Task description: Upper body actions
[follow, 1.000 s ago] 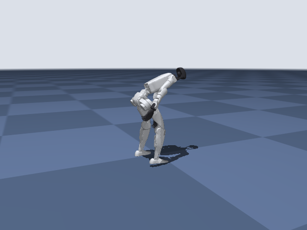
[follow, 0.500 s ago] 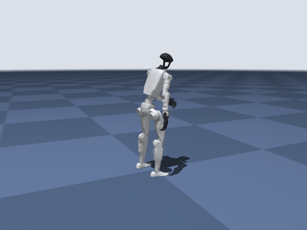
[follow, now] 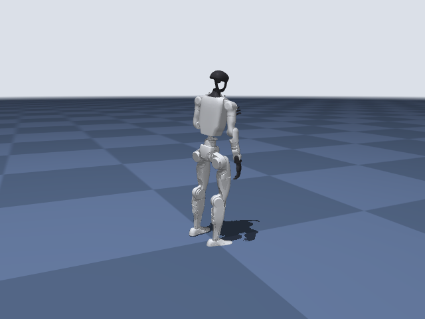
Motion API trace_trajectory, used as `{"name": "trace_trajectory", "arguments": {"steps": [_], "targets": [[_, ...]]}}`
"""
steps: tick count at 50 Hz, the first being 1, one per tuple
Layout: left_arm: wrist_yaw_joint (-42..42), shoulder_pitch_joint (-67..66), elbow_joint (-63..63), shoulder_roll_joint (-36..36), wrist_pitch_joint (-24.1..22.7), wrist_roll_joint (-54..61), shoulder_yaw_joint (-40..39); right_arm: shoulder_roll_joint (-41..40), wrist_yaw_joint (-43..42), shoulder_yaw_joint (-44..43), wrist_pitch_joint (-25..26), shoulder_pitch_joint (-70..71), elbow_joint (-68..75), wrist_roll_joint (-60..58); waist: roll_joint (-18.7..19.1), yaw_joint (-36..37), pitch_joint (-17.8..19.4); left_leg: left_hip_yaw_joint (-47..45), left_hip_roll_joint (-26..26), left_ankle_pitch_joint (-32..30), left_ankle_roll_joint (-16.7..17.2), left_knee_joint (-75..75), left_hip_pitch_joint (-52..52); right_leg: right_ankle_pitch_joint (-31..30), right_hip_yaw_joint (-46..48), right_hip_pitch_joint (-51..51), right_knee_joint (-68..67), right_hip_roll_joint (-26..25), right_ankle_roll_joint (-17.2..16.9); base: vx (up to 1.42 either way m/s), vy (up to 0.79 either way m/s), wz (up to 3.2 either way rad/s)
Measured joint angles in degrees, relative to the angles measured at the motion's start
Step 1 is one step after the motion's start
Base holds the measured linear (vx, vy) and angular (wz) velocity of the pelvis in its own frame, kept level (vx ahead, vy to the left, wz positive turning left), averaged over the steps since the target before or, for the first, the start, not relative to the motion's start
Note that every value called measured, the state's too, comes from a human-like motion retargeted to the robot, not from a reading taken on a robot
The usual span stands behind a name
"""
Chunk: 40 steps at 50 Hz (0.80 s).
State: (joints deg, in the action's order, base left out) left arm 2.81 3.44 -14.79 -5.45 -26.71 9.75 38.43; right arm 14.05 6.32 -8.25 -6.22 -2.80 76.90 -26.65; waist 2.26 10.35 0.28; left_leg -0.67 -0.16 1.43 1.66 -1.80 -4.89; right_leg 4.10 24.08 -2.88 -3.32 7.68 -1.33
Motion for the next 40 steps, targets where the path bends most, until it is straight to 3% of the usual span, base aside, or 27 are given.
{"name": "trace_trajectory", "arguments": {"steps": [7, 23, 31, 40], "targets": [[-5.4, 0.4, -3.3, -1.2, -2.2, -4.2, -0.3, -0.2, 0.1, -0.1, 0.0, -1.3, 2.6, -0.7, -0.2, 1.2, -0.1, 1.0, 0.1, 0.1, 0.1, -0.1, 1.0, 0.5, 1.2, 1.3, -1.2, 0.1, 0.1, 0.01, 0.0, 0.03], [-5.1, -0.7, -1.1, -3.4, -2.4, -8.1, -1.7, -0.4, -1.3, 0.0, 0.5, -1.8, 6.4, -3.5, 0.1, 1.5, -0.4, 0.4, 0.4, 0.7, 0.1, -0.2, 2.7, 0.5, 0.2, 2.2, -1.5, 0.0, 0.0, 0.0, 0.0, 0.0], [-0.3, -1.4, 8.9, -5.5, -2.1, -12.1, -4.6, -0.7, -1.2, -0.1, 0.9, -0.9, 7.2, -3.2, 0.1, 0.5, -0.3, -0.5, 0.6, 1.0, 0.0, -0.3, 3.1, 0.3, -1.2, 1.7, -1.6, -0.1, 0.1, 0.0, 0.0, 0.0], [3.2, -1.3, 29.7, -7.8, -4.0, -22.4, -7.5, -1.3, -1.1, 0.1, 1.0, -0.8, 7.7, -3.3, -0.3, -0.6, -0.4, -1.7, 0.8, 1.4, 0.0, -0.3, 3.3, -0.2, -3.1, 1.3, -0.6, -0.6, 0.2, 0.01, -0.04, -0.12]]}}
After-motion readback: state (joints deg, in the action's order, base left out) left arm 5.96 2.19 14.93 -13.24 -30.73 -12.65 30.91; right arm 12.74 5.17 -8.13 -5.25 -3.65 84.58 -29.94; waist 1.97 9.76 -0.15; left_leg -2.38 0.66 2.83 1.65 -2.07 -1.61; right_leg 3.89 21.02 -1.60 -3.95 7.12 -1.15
